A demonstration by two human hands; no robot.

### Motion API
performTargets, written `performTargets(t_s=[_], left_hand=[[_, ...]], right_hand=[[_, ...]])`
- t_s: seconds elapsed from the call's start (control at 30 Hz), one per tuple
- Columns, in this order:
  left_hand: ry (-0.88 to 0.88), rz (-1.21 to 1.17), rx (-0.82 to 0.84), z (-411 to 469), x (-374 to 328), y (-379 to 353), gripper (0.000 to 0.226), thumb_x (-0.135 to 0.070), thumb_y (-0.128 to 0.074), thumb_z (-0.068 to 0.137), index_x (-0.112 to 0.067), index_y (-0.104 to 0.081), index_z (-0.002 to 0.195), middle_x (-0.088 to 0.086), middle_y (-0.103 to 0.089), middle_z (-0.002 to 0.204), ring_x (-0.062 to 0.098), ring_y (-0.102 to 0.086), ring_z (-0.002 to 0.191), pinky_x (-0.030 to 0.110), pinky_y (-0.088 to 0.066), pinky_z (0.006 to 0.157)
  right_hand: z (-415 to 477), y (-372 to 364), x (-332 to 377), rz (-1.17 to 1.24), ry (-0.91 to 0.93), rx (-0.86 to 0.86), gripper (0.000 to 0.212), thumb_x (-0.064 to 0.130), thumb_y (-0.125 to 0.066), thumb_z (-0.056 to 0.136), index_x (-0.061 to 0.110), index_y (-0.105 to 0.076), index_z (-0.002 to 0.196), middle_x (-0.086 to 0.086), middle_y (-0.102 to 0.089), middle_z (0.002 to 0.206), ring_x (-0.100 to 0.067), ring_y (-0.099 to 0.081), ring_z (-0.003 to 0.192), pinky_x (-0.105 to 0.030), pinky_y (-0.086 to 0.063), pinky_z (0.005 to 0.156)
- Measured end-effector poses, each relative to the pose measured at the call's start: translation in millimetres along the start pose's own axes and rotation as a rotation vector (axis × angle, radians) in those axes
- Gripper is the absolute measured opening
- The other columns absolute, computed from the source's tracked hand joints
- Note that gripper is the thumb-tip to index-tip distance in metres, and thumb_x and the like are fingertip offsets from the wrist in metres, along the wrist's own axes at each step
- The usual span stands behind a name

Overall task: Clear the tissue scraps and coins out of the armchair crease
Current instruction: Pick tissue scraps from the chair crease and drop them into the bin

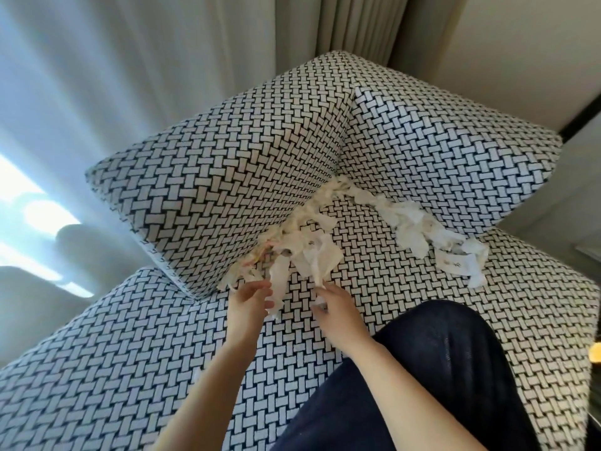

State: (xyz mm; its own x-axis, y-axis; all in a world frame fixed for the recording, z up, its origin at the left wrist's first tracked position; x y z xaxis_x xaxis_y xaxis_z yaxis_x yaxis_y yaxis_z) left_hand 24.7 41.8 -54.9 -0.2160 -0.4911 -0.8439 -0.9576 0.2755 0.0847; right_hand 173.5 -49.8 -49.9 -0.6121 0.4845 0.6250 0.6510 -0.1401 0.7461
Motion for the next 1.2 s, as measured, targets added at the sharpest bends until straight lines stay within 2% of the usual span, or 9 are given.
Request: performTargets(t_s=[0.1,0.2,0.4,0.57,0.9,0.97,1.03,1.1,1.2], left_hand=[[-0.019,0.019,-0.095,-0.8,0.0,5.7,0.012,-0.006,-0.058,0.088,-0.011,-0.051,0.096,0.009,-0.056,0.095,0.021,-0.054,0.081,0.028,-0.043,0.071],[-0.019,0.048,-0.16,-4.1,1.8,9.3,0.031,-0.007,-0.066,0.083,-0.012,-0.043,0.104,0.009,-0.047,0.103,0.019,-0.047,0.089,0.025,-0.037,0.071],[0.004,0.173,-0.096,-4.6,11.1,-6.1,0.069,-0.022,-0.075,0.078,-0.014,-0.037,0.135,0.007,-0.036,0.133,0.023,-0.044,0.113,0.034,-0.039,0.09],[-0.039,0.247,-0.158,-3.8,8.0,-10.7,0.056,-0.021,-0.067,0.085,-0.012,-0.046,0.136,0.009,-0.041,0.136,0.02,-0.047,0.102,0.03,-0.041,0.084],[-0.101,0.205,-0.254,-13.5,-3.2,-1.8,0.027,-0.018,-0.045,0.098,-0.003,-0.062,0.113,0.017,-0.064,0.106,0.03,-0.058,0.084,0.037,-0.048,0.072],[-0.095,0.156,-0.285,-13.5,-3.4,2.3,0.025,-0.017,-0.041,0.099,-0.001,-0.06,0.1,0.021,-0.06,0.085,0.035,-0.054,0.07,0.041,-0.049,0.064],[-0.084,0.06,-0.331,-13.7,-3.6,7.0,0.024,-0.015,-0.036,0.099,-0.007,-0.053,0.084,0.008,-0.045,0.065,0.019,-0.037,0.053,0.03,-0.036,0.052],[-0.073,-0.009,-0.361,-14.0,-4.3,10.9,0.023,-0.015,-0.033,0.097,-0.005,-0.051,0.087,0.006,-0.043,0.074,0.016,-0.036,0.062,0.037,-0.043,0.059],[-0.055,-0.033,-0.34,-13.5,-1.4,9.4,0.028,-0.02,-0.033,0.095,-0.004,-0.053,0.107,0.023,-0.05,0.106,0.042,-0.049,0.093,0.05,-0.044,0.094]], right_hand=[[-0.2,18.2,-4.8,0.181,-0.066,-0.148,0.03,0.018,-0.053,0.095,0.01,-0.06,0.123,-0.003,-0.058,0.128,-0.012,-0.053,0.114,-0.019,-0.042,0.096],[-3.1,36.1,-6.2,0.303,-0.068,-0.291,0.013,0.018,-0.054,0.094,0.014,-0.063,0.103,0.005,-0.062,0.105,-0.007,-0.057,0.097,-0.007,-0.04,0.078],[-10.1,59.0,-16.0,0.579,-0.107,-0.532,0.008,0.016,-0.059,0.091,0.017,-0.051,0.092,-0.001,-0.058,0.096,-0.016,-0.055,0.081,-0.022,-0.045,0.066],[-20.5,75.2,-21.6,0.696,-0.145,-0.662,0.018,0.002,-0.06,0.083,0.011,-0.047,0.093,-0.006,-0.055,0.094,-0.017,-0.055,0.08,-0.021,-0.048,0.065],[-20.8,75.4,-32.2,0.977,-0.224,-0.663,0.031,-0.002,-0.064,0.082,0.013,-0.046,0.102,-0.001,-0.053,0.097,-0.008,-0.056,0.078,-0.012,-0.046,0.063],[-21.7,74.9,-33.8,1.019,-0.237,-0.667,0.031,-0.003,-0.064,0.081,0.014,-0.048,0.101,0.001,-0.055,0.096,-0.009,-0.057,0.08,-0.014,-0.045,0.066],[-23.0,74.7,-36.0,1.056,-0.252,-0.674,0.031,-0.004,-0.063,0.081,0.014,-0.049,0.103,0.003,-0.056,0.095,-0.007,-0.058,0.082,-0.015,-0.044,0.068],[-22.7,75.3,-35.6,1.067,-0.249,-0.673,0.031,-0.005,-0.063,0.081,0.012,-0.05,0.104,0.005,-0.056,0.093,-0.004,-0.057,0.08,-0.012,-0.043,0.067],[-20.2,75.4,-28.8,1.003,-0.19,-0.628,0.029,-0.009,-0.061,0.08,0.011,-0.051,0.099,0.003,-0.055,0.091,-0.004,-0.056,0.076,-0.007,-0.045,0.061]])
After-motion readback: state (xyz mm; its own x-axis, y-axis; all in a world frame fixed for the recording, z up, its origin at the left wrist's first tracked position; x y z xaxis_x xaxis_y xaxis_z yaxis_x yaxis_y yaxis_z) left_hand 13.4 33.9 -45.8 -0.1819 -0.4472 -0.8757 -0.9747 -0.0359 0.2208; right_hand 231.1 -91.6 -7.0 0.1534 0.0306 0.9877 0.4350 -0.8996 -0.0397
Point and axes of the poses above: each hand's wrist, its own z-axis towards the middle knuckle, its own y-axis out of the back of the hand, x = y × z, the point moved 8 cm from there along z, towards the middle knuckle
